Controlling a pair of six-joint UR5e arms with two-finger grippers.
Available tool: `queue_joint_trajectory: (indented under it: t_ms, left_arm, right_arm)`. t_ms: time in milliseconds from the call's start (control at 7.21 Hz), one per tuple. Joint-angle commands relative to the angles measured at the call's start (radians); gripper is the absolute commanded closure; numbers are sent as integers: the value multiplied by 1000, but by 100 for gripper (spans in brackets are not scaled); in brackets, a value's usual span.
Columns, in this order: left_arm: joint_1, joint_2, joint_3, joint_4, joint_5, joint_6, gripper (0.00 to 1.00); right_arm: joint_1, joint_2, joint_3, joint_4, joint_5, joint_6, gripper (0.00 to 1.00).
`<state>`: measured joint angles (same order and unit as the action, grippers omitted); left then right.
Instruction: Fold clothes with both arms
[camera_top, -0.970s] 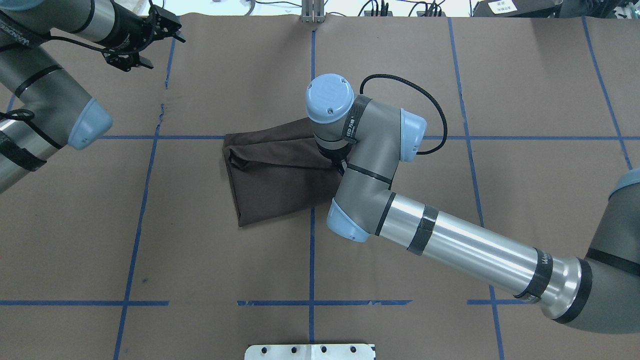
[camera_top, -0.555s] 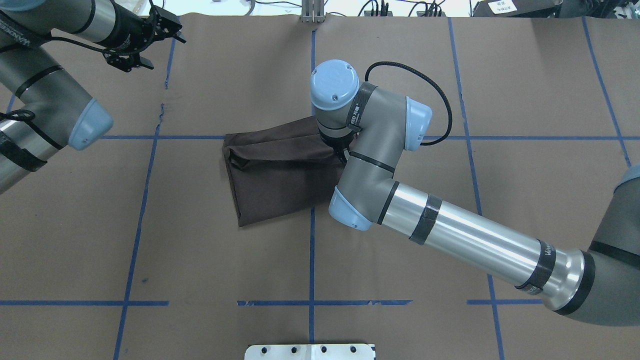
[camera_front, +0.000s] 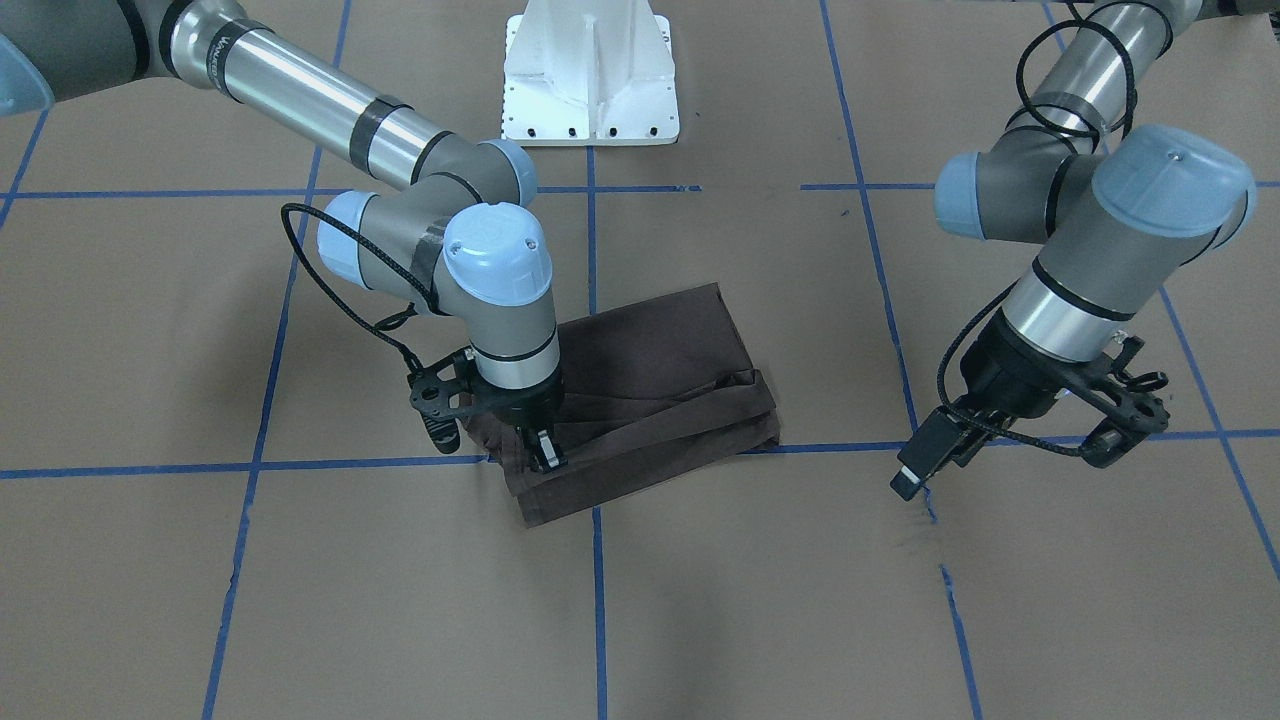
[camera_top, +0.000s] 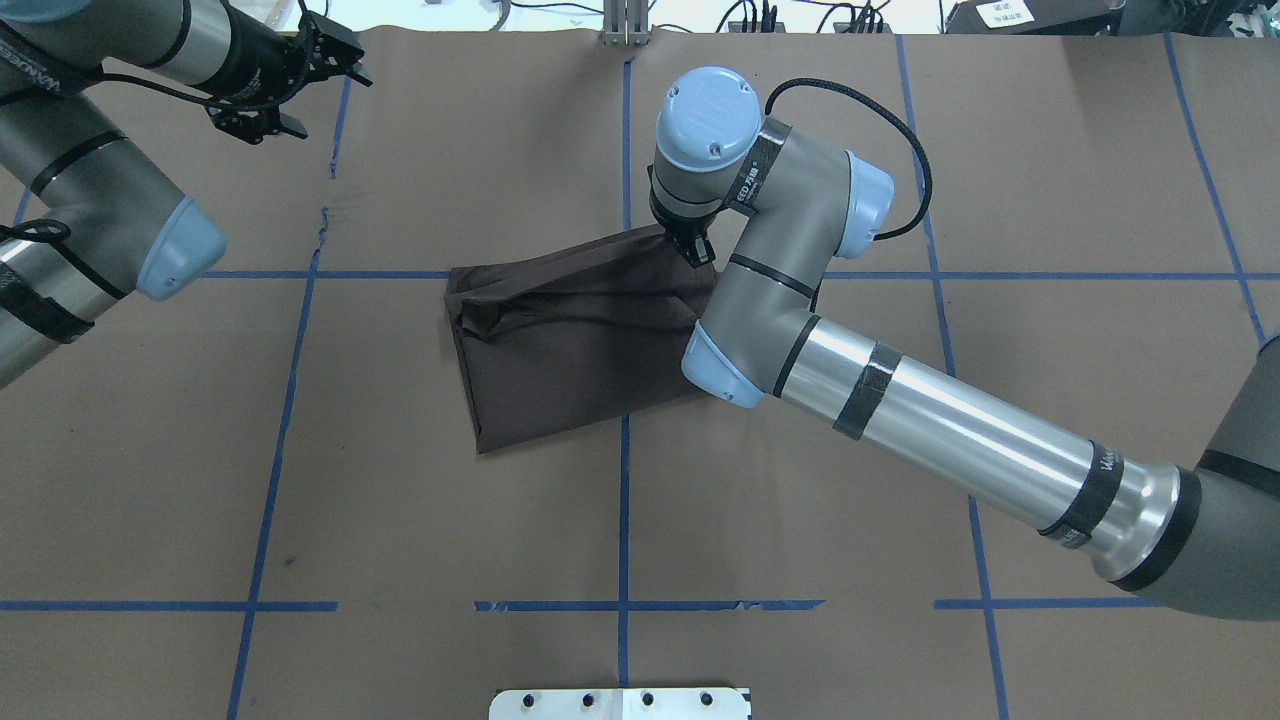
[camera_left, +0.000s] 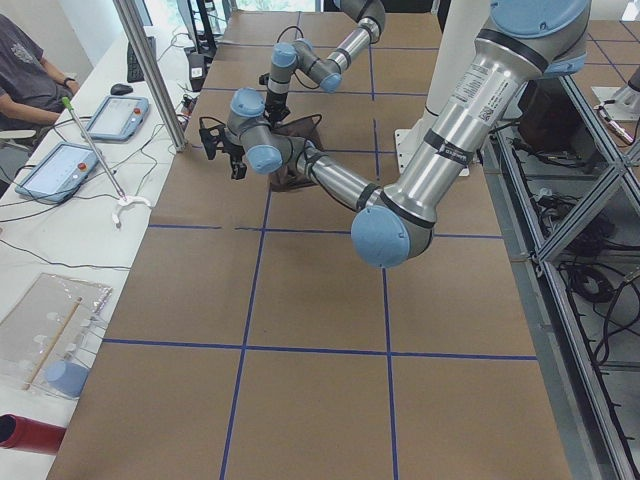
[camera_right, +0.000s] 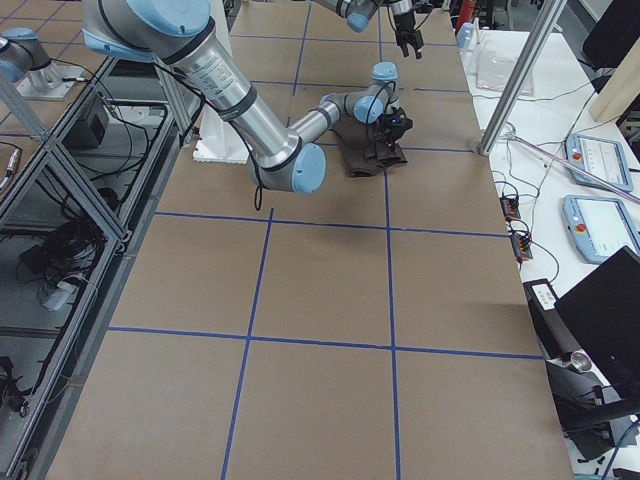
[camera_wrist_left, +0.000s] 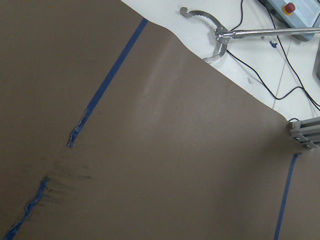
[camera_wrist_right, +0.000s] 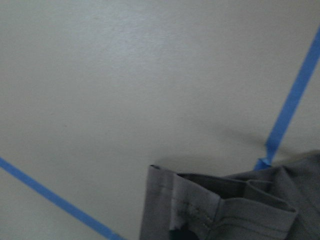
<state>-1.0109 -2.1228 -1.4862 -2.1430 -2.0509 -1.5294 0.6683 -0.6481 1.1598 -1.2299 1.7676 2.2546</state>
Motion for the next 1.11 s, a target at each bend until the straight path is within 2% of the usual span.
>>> queue_joint_trajectory:
  t_ms: [0, 139, 277, 555, 693, 832, 970]
  left_arm:
    - [0, 1, 0, 0, 0, 0, 0]
    - [0, 1, 0, 0, -2, 0, 0]
    - [0, 1, -8, 2, -2, 2, 0]
    - [0, 9, -9, 2, -2, 3, 0]
    - [0, 15, -17, 2, -12, 5, 0]
    - [-2, 47, -44, 2, -44, 15, 0]
    - [-6, 90, -81, 2, -51, 44, 0]
  right_arm:
    - [4, 56, -125, 218, -83, -51, 69]
    - [13, 56, -133, 239, -85, -88, 1]
    - [30, 59, -134, 237, -76, -101, 0]
    - [100, 48, -131, 219, 16, -174, 0]
    - [149, 41, -115, 154, 111, -272, 0]
    - [203, 25, -51, 33, 189, -431, 0]
    - [259, -35, 37, -74, 258, -602, 0]
